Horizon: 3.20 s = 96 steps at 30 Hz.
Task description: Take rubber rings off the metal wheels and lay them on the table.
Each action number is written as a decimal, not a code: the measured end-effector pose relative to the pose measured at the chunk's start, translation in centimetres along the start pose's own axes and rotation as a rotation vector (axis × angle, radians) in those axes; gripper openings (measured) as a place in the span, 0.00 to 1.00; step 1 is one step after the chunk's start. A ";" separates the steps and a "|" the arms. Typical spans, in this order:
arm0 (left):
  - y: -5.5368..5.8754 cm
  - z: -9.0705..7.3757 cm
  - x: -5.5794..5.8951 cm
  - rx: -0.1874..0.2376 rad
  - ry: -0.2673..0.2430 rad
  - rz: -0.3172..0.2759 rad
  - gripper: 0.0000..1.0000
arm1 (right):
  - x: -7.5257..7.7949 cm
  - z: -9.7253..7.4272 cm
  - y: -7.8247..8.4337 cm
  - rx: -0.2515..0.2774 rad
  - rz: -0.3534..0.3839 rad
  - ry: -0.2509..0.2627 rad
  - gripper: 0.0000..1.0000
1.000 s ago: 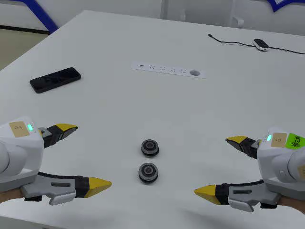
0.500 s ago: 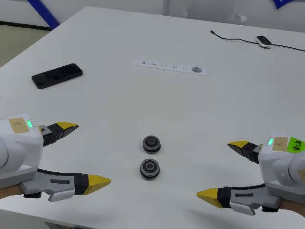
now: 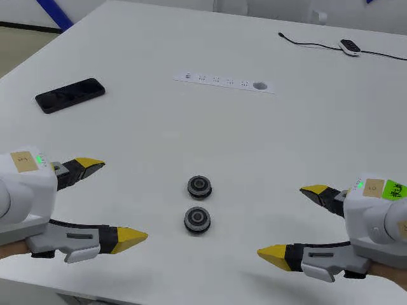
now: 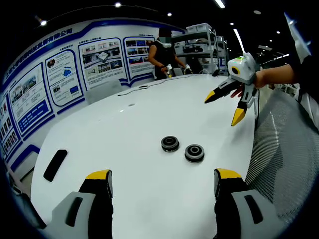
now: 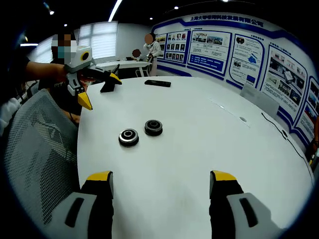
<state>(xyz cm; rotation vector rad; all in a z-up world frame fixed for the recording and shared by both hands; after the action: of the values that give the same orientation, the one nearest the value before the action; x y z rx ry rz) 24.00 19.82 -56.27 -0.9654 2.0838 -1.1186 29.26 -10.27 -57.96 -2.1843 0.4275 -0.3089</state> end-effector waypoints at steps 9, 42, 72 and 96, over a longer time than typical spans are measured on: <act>-0.2 1.0 -0.2 -0.013 0.023 0.005 0.84 | 0.5 -0.2 0.1 0.025 0.063 0.018 0.78; -1.7 5.9 2.0 -0.020 0.158 0.036 0.71 | 0.8 -0.2 1.5 0.049 0.218 0.040 0.68; -1.0 8.8 3.8 -0.045 0.225 0.043 0.47 | 0.1 0.4 2.0 0.149 0.441 0.040 0.48; -1.0 10.0 5.7 -0.071 0.275 0.061 0.30 | -0.4 1.0 1.8 0.201 0.536 -0.003 0.34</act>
<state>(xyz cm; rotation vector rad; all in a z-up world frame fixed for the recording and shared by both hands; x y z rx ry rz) 28.68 10.40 -61.06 -0.8121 2.3687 -1.2097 28.87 -10.44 -59.99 -1.7933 0.9132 -0.0483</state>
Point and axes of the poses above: the centre of the closed fingertips' face, and the gripper's own axes: z roughly forward along the fingers, x roughly to its right, y roughly out of its underside, the point moved 7 cm from there along -z, roughly backward along the fingers, and after that the axes turned 4 degrees about -y, right-handed, at the moved point
